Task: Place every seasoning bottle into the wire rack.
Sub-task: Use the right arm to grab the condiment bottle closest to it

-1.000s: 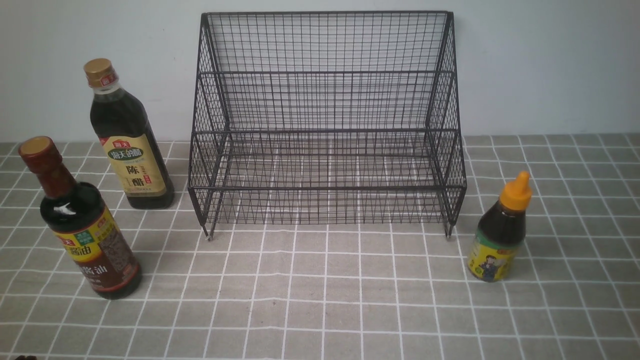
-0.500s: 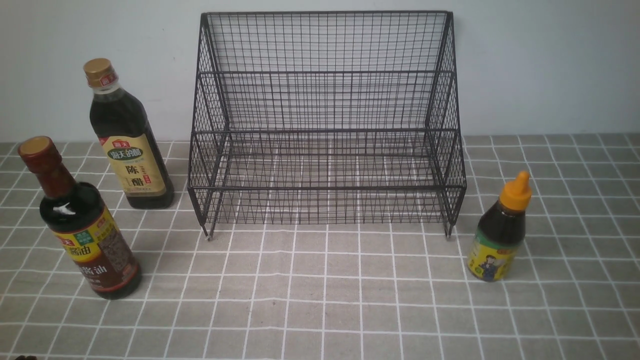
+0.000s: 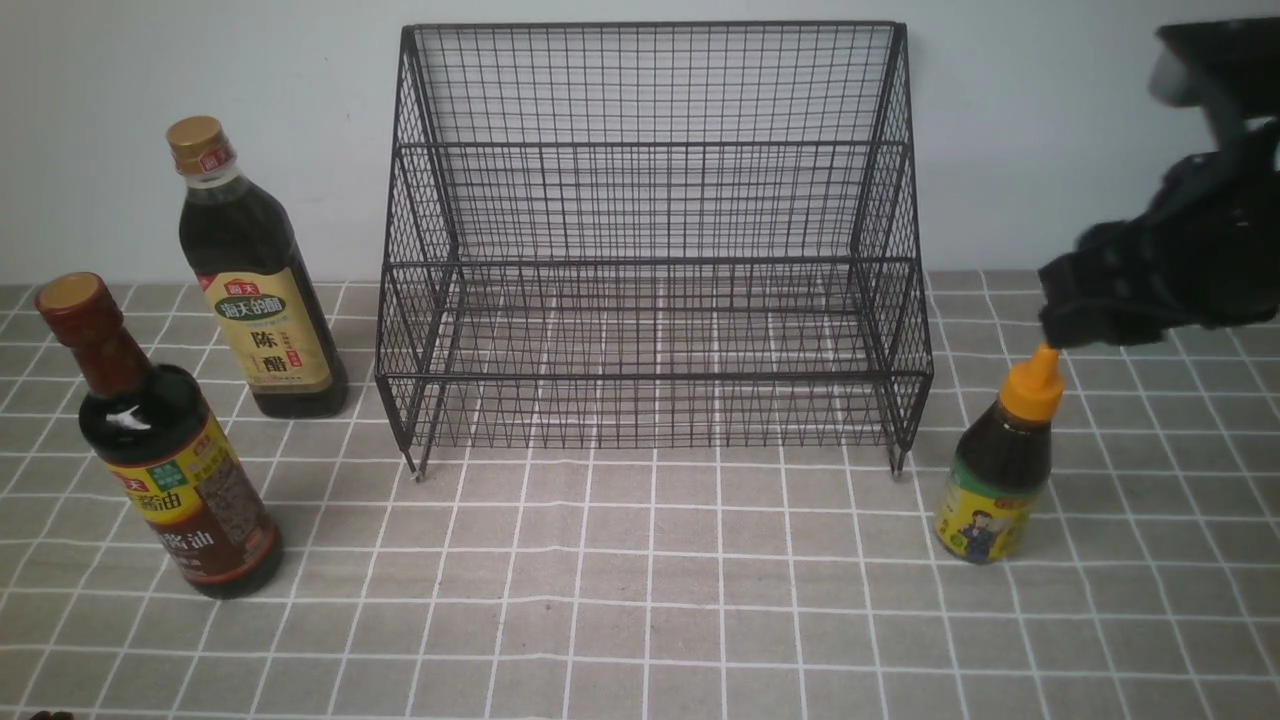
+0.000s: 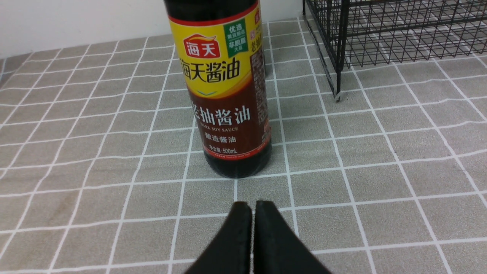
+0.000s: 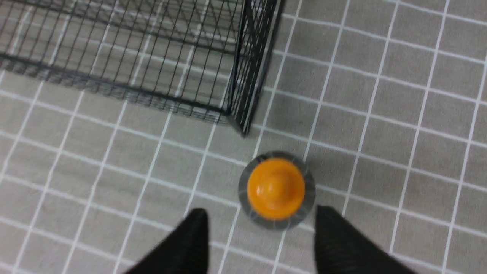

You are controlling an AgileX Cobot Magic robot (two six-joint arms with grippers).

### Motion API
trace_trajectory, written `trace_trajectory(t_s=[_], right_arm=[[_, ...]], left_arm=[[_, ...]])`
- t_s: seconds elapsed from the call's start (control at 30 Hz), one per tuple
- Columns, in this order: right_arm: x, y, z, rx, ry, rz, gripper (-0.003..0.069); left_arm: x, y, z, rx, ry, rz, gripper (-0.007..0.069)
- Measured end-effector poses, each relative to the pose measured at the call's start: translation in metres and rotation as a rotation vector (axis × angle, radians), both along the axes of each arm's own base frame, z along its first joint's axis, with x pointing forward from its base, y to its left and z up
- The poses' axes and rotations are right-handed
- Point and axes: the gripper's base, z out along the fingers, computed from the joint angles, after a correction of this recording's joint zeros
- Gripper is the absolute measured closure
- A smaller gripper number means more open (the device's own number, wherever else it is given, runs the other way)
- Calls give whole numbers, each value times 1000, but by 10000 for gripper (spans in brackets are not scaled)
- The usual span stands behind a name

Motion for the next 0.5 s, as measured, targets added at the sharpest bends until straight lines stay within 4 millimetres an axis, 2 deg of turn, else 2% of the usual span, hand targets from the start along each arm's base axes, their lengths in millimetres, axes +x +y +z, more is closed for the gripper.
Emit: trace_trajectory(t_s=[0.07,0.1,0.13,0.3,0.4,0.43,0.47,0.5], right_arm=[[9,1,-12,-16,23,-7,172],[10,1,-13,-18,24,-7,165],[17,2,-23,-36,47,-9,121],[33,5,-52,-60,117,-11,92],[39,7,-65,-68,153,-12,151],[40,7,-69,-74,167,-8,226],[40,7,-70,-75,171,-6,254],[40,7,-70,-73,177,-5,336]], left_arm=[[0,0,0,0,0,0,631],[0,0,0,0,0,0,631],[0,0,0,0,0,0,631],[0,0,0,0,0,0,631],[0,0,0,0,0,0,631],[0,0,0,0,0,0,631],[0,0,0,0,0,0,631],[0,0,0,0,0,0,631]])
